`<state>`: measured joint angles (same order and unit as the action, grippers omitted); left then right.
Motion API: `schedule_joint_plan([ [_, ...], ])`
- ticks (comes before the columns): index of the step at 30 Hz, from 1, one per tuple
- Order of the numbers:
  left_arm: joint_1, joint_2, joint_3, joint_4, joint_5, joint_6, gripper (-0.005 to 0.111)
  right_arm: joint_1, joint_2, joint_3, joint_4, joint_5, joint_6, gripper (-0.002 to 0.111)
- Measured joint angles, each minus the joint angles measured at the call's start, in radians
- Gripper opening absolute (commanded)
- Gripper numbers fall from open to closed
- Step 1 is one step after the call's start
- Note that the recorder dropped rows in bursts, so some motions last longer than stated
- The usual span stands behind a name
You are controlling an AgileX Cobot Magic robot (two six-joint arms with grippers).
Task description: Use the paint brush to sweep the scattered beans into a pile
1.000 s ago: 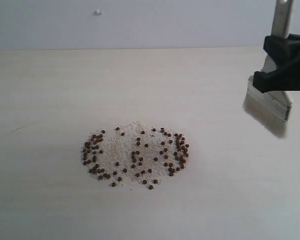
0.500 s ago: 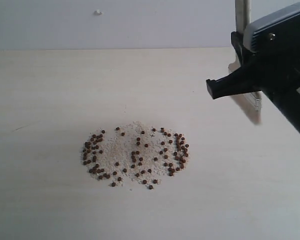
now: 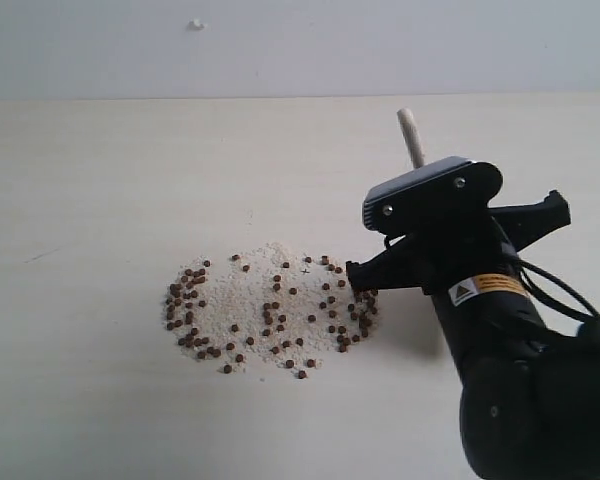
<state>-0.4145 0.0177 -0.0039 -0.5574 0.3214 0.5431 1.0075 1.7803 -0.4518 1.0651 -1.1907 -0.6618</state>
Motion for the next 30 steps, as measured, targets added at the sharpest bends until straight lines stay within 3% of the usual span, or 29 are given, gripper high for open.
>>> schedule_joint_plan([
  [11,0.0,0.0,0.0,0.0,0.0,0.0,0.0,0.004,0.103,-0.127,-0.011,-0.002,0.108,0.0],
  [23,0.0,0.0,0.0,0.0,0.0,0.0,0.0,0.004,0.105,-0.245,-0.034,0.119,0.138,0.0],
  [30,0.0,0.0,0.0,0.0,0.0,0.0,0.0,0.004,0.088,-0.26,0.028,0.03,0.048,0.0],
])
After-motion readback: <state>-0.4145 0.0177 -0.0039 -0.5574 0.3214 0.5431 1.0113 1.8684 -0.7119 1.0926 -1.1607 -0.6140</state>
